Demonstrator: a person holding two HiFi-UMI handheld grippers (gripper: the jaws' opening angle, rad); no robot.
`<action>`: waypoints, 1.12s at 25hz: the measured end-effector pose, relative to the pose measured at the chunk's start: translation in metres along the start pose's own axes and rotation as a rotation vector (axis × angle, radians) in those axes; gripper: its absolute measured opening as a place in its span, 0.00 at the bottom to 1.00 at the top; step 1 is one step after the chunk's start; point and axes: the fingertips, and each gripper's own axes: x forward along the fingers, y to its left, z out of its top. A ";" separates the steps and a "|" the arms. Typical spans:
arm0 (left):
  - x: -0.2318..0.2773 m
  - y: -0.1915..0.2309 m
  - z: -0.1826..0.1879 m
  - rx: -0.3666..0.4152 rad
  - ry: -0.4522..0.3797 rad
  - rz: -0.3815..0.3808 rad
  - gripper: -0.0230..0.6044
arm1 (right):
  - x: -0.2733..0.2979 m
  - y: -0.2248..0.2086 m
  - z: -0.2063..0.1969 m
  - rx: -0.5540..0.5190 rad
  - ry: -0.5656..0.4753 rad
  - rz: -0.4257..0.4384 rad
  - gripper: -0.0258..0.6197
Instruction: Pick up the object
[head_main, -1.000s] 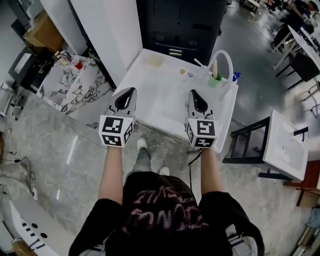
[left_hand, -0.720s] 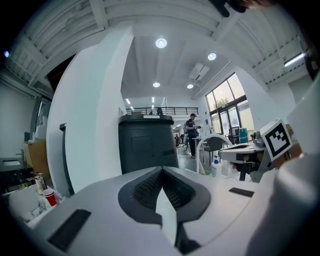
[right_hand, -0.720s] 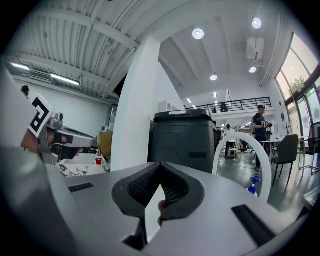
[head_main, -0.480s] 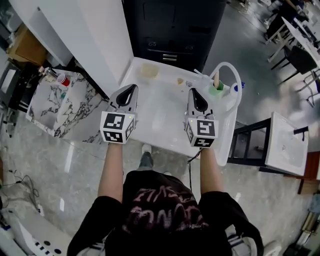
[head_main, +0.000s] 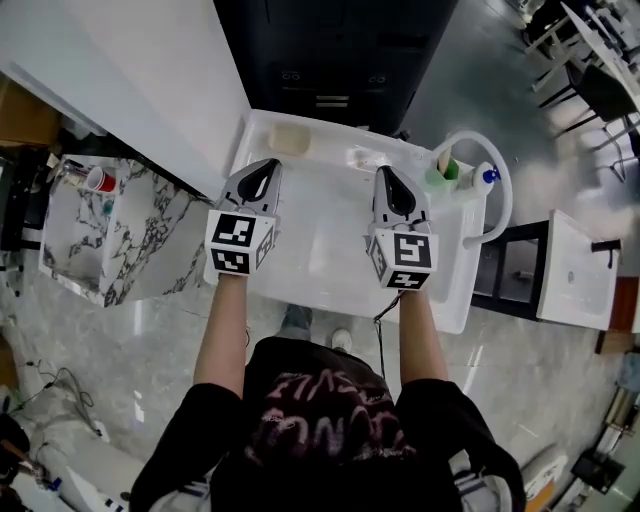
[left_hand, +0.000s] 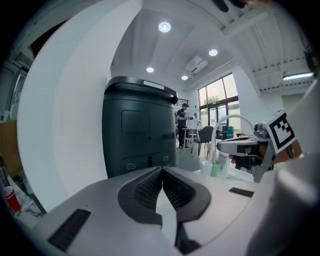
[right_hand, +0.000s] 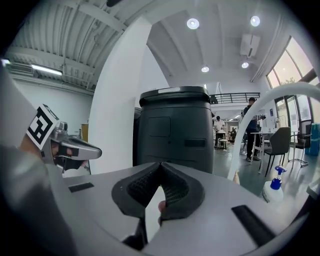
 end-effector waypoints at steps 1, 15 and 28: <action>0.008 0.001 -0.004 0.000 0.011 -0.011 0.05 | 0.007 -0.002 -0.004 0.005 0.008 -0.006 0.06; 0.102 0.015 -0.067 0.021 0.158 -0.147 0.05 | 0.070 -0.014 -0.054 0.056 0.107 -0.033 0.06; 0.176 0.003 -0.141 0.236 0.448 -0.296 0.32 | 0.091 -0.025 -0.082 0.082 0.160 -0.038 0.06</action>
